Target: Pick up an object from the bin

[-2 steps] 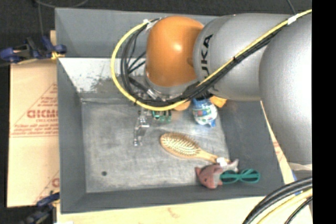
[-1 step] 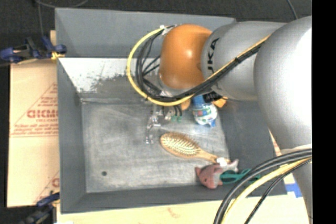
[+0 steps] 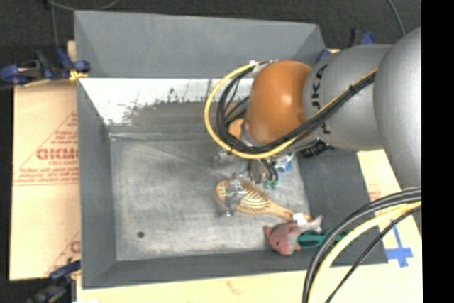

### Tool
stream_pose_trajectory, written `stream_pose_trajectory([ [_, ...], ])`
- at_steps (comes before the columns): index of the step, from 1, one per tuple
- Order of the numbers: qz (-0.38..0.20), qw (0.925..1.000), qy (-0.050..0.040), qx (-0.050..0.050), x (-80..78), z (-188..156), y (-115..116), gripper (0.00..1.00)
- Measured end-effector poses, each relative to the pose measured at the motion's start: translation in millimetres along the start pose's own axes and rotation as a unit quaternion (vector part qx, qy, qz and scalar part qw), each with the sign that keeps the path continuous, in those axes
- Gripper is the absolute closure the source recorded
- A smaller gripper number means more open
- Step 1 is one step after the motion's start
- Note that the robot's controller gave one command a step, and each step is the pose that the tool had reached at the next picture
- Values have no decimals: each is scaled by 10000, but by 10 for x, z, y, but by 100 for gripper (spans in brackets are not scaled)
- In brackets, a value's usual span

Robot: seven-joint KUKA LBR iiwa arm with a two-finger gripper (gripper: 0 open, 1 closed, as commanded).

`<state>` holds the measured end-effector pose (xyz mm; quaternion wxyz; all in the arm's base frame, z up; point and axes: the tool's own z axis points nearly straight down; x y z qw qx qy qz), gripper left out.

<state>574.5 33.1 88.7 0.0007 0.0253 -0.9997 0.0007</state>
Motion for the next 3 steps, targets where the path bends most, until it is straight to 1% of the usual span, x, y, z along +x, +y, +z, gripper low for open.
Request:
stream_pose_trajectory([
  [1,-90,10000,-20,-4,269,-41,-299,0],
  [2,-619,9981,-11,-34,-267,139,-670,100],
  [3,-611,9981,-11,-35,-267,139,-670,100],
])
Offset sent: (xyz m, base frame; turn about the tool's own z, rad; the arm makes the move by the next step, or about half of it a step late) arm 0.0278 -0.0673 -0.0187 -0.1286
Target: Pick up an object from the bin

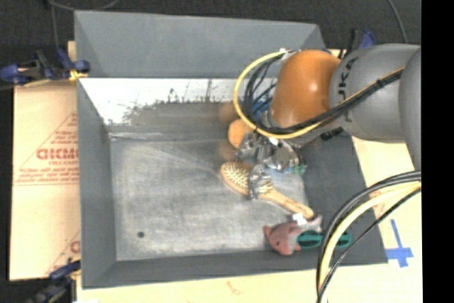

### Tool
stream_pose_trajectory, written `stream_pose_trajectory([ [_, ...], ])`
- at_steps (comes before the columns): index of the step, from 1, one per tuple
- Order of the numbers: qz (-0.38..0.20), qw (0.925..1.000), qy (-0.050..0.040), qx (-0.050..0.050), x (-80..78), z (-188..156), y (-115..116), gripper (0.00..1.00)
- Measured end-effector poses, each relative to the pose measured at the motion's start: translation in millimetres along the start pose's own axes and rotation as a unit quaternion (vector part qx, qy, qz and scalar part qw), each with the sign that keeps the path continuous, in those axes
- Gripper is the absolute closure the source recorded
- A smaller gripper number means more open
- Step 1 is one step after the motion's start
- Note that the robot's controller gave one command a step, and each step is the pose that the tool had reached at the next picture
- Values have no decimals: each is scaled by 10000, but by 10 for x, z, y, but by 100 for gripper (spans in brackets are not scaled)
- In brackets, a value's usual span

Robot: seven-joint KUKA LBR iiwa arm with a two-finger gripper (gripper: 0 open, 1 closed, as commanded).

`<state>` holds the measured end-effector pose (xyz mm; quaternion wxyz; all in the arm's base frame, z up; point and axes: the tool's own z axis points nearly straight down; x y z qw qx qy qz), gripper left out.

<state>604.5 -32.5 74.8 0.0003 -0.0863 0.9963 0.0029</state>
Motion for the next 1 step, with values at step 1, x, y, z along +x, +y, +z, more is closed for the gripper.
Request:
stream_pose_trajectory([
  [1,37,10000,-16,31,-82,-1376,-108,100],
])
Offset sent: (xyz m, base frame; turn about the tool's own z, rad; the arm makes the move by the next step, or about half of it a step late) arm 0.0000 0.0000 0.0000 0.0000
